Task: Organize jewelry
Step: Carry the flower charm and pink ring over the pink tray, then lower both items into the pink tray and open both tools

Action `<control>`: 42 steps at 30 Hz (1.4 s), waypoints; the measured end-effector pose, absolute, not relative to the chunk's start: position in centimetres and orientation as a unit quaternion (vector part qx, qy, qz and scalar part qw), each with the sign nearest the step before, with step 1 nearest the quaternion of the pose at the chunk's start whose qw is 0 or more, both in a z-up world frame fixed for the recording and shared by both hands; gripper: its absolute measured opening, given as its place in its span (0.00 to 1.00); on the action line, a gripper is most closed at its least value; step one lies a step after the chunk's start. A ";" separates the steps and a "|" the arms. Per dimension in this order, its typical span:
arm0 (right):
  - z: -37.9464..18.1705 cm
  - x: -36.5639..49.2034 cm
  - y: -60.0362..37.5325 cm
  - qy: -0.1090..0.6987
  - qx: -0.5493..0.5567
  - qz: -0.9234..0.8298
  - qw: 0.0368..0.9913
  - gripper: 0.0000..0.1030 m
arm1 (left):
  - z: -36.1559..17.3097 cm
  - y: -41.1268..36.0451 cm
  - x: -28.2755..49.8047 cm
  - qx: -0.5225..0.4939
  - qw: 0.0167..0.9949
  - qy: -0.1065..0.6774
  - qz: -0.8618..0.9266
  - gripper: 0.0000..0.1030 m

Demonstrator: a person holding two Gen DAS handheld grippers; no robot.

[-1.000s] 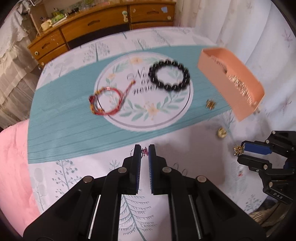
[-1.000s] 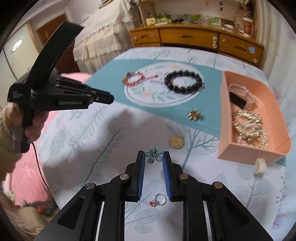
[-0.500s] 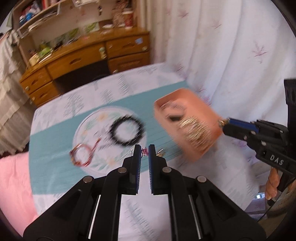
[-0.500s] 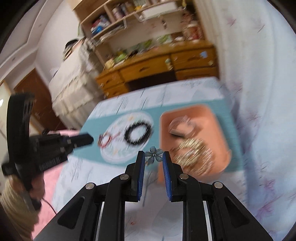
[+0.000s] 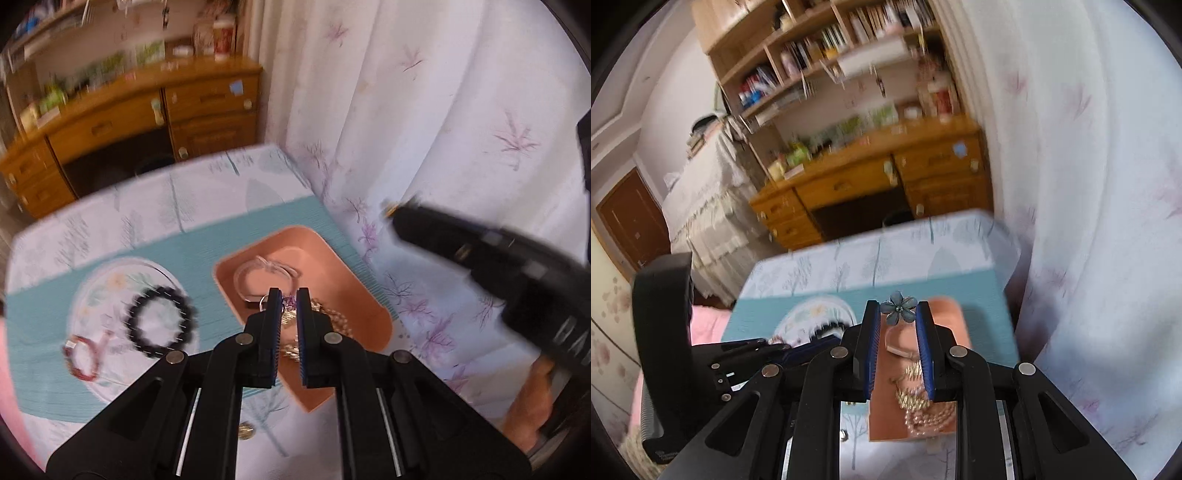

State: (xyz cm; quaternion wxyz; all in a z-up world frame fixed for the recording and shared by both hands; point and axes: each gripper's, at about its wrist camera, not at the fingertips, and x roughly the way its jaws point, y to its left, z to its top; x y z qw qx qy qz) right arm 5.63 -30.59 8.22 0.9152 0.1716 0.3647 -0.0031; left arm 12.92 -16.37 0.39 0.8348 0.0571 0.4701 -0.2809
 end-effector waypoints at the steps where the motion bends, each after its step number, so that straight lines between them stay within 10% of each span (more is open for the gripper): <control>1: 7.2 6.8 -30.9 0.380 0.179 -0.003 0.907 0.19 | -0.7 -16.6 13.5 0.048 0.829 0.483 -0.278 0.06; 16: -3.7 12.4 -33.4 0.481 0.226 -0.031 0.846 0.19 | -6.8 -17.9 15.9 0.027 0.807 0.523 -0.272 0.06; 20: -4.7 13.2 -32.9 0.481 0.239 -0.031 0.843 0.41 | -6.9 -17.7 16.0 0.022 0.806 0.527 -0.269 0.06; 26: -3.8 12.7 -32.4 0.465 0.230 -0.030 0.854 0.43 | -6.5 -17.2 15.9 0.021 0.807 0.526 -0.268 0.07; 31: -2.7 11.7 -31.7 0.455 0.217 -0.031 0.863 0.43 | -6.2 -16.9 15.7 0.018 0.808 0.524 -0.267 0.36; 42: -0.3 9.0 -31.1 0.432 0.199 -0.029 0.879 0.43 | -5.1 -14.9 14.9 0.013 0.821 0.514 -0.249 0.37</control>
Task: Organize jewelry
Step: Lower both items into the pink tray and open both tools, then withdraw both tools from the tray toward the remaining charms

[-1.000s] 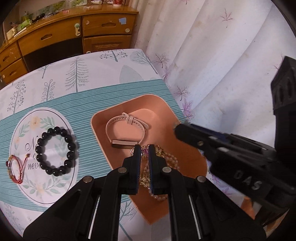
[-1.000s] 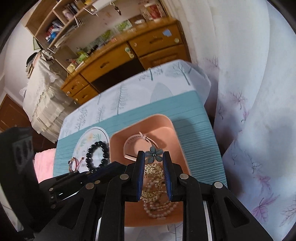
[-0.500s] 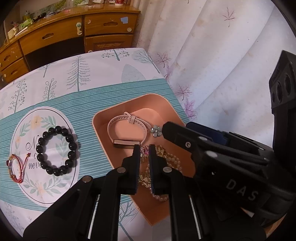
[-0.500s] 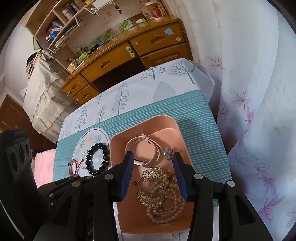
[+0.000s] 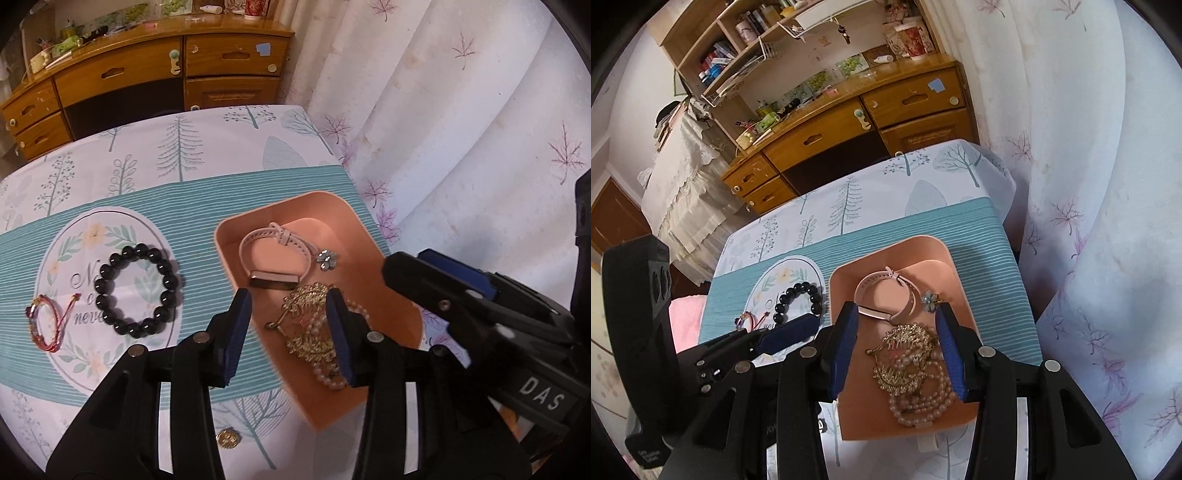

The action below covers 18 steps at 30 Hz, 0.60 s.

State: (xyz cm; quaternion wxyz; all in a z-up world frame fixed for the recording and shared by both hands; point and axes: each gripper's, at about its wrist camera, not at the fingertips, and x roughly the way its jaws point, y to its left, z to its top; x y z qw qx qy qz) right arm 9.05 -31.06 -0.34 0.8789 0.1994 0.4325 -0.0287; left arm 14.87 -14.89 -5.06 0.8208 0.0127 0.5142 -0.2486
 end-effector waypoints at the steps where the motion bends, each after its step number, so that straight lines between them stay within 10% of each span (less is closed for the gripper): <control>1: -0.1 8.7 -30.9 0.431 0.197 -0.027 0.880 0.43 | -5.0 -14.7 14.7 0.014 0.821 0.514 -0.247 0.37; 18: 2.9 1.0 -25.6 0.429 0.119 0.025 0.895 0.43 | -1.8 -6.3 8.8 0.037 0.841 0.499 -0.204 0.37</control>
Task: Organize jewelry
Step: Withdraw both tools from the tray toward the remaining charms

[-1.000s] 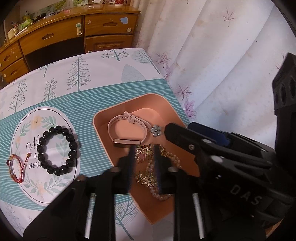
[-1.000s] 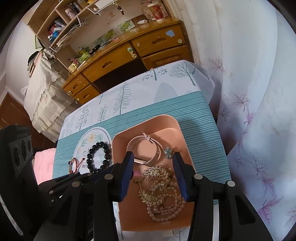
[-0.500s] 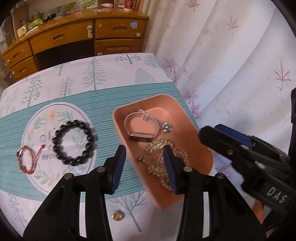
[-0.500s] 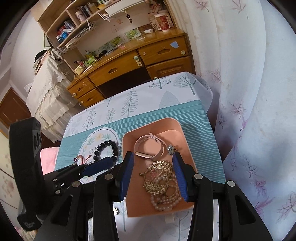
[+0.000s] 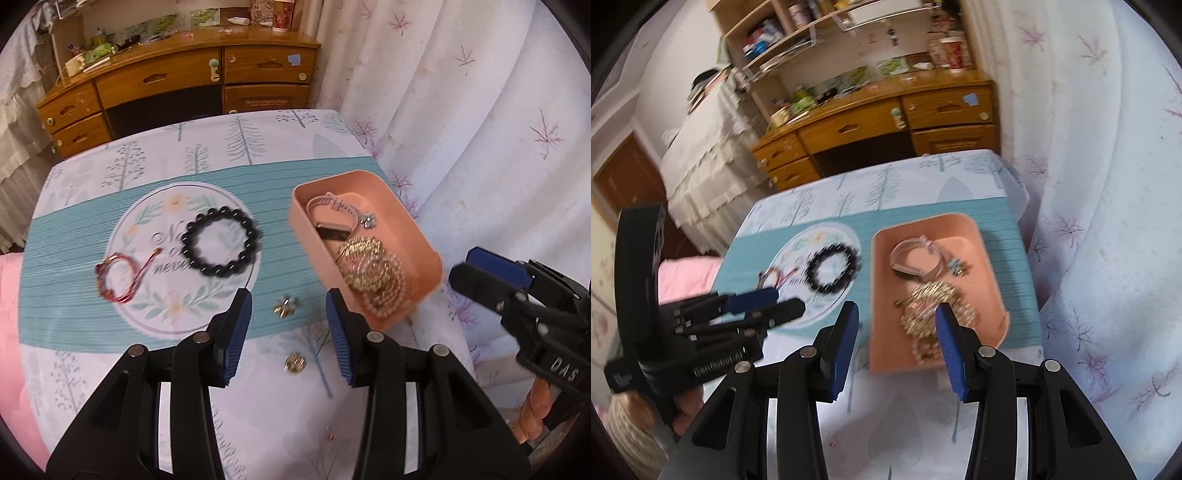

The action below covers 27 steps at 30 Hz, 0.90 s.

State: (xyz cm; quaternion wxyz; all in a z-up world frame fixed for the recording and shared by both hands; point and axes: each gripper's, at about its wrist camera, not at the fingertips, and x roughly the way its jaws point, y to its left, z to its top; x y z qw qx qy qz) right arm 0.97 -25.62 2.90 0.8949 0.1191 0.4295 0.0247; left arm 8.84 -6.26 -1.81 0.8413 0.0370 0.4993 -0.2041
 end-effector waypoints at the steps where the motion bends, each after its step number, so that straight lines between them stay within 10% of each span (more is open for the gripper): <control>1: 2.9 0.5 -24.8 0.434 0.109 0.034 0.894 0.43 | -1.6 -5.9 8.4 0.042 0.843 0.498 -0.202 0.37; 27: -9.5 -7.2 -13.8 0.607 0.065 0.135 0.780 0.43 | -9.4 2.2 -1.9 0.055 0.819 0.543 -0.180 0.37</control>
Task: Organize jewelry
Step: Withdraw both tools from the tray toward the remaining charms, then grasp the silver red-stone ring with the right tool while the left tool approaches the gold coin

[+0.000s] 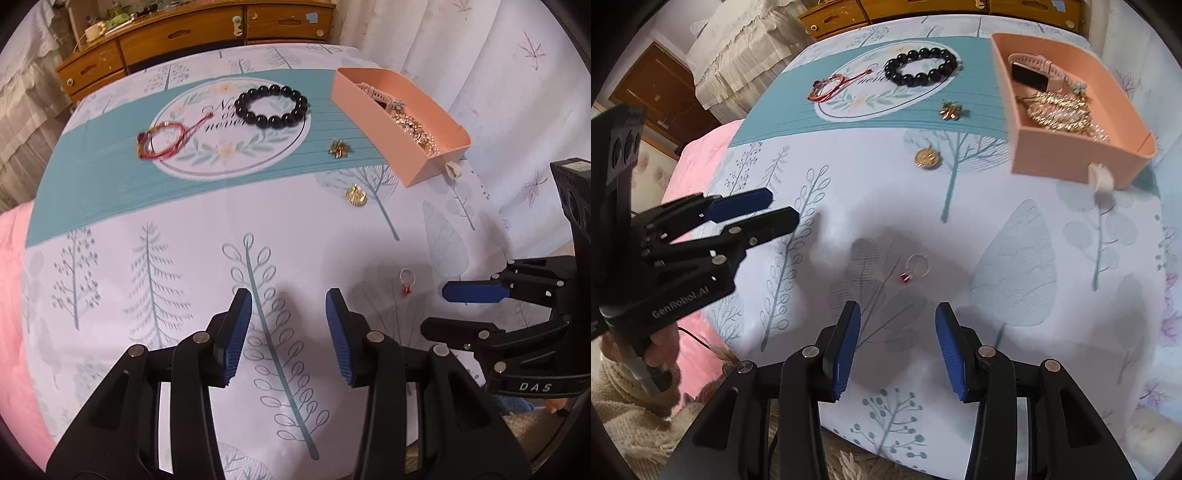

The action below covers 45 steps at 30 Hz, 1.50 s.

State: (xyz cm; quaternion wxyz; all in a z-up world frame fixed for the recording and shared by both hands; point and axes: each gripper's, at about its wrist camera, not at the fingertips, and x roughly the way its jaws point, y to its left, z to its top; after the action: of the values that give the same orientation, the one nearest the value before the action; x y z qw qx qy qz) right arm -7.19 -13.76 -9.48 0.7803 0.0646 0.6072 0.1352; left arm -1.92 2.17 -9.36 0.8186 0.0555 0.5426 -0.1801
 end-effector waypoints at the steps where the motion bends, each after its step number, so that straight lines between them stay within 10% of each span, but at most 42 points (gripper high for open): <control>1: -9.7 -7.3 -13.5 0.605 0.063 0.135 0.782 0.43 | -9.6 2.3 -1.9 0.049 0.817 0.545 -0.181 0.37; 45: -9.5 -5.5 -12.2 0.510 -0.025 0.091 0.855 0.08 | -10.9 1.3 3.0 0.006 0.808 0.554 -0.201 0.37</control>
State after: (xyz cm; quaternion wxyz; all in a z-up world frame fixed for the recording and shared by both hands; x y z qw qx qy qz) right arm -5.45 -12.15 -9.51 0.8549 -0.0248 0.5101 0.0915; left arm 3.03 1.28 -10.91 0.8076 0.0057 0.5543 -0.2015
